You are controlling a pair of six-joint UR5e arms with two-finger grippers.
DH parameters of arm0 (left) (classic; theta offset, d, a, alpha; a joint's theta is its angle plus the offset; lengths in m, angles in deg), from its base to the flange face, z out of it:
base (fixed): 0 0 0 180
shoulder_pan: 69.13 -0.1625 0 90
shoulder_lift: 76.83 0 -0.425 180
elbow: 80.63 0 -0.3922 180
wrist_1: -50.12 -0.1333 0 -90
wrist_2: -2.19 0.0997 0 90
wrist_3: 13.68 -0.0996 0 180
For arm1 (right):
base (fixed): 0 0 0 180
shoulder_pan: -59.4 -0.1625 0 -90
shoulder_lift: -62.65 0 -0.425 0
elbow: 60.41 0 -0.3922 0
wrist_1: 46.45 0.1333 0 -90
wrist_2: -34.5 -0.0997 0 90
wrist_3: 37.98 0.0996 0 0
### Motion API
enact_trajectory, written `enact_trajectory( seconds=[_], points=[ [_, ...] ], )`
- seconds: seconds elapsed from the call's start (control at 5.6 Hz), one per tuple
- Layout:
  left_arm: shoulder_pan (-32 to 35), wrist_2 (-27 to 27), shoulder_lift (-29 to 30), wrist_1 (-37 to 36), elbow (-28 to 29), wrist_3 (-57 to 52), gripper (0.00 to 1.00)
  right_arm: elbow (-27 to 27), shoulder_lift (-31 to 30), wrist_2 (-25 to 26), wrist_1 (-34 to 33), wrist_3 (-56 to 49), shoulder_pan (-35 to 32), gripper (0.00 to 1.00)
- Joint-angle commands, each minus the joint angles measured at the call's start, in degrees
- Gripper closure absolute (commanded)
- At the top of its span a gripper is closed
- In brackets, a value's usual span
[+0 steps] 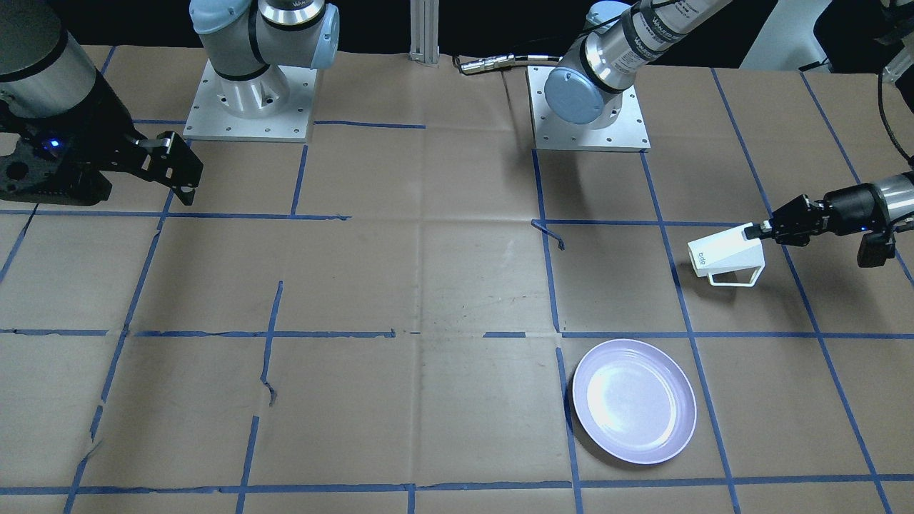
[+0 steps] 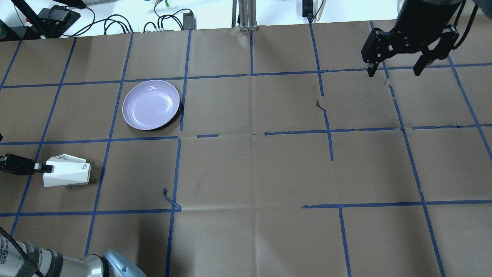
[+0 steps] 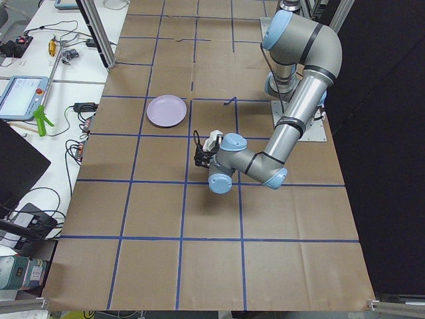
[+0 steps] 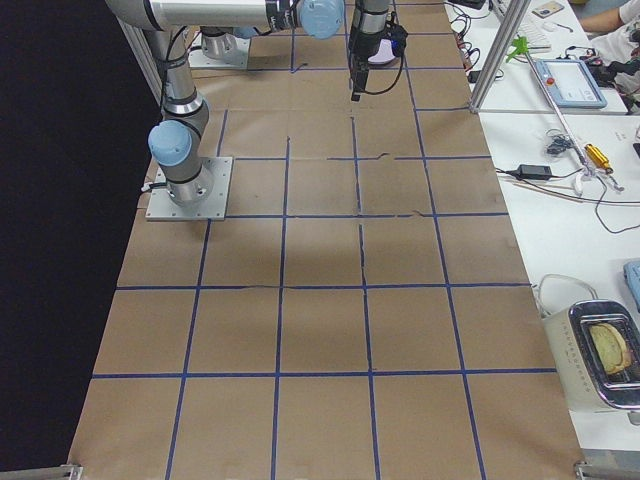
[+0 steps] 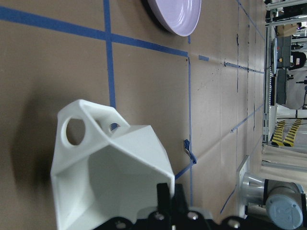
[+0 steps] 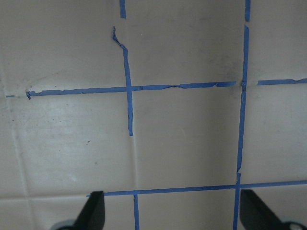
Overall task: Flip cup and place on plate
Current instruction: 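Lift the mug with the left gripper and carry it over the plate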
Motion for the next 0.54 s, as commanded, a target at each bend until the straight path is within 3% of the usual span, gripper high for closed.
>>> enact_trajectory(
  seconds=[0.0, 0.36],
  points=[
    [4.80, 0.40, -6.39, -3.71, 1.32, 6.18, 1.00, 0.00, 0.00, 0.00, 0.00, 0.00, 0.00, 0.00],
    [14.81, 4.41, -12.64, -13.81, 1.42, 16.16, 1.00, 0.00, 0.00, 0.00, 0.00, 0.00, 0.00, 0.00]
  ],
)
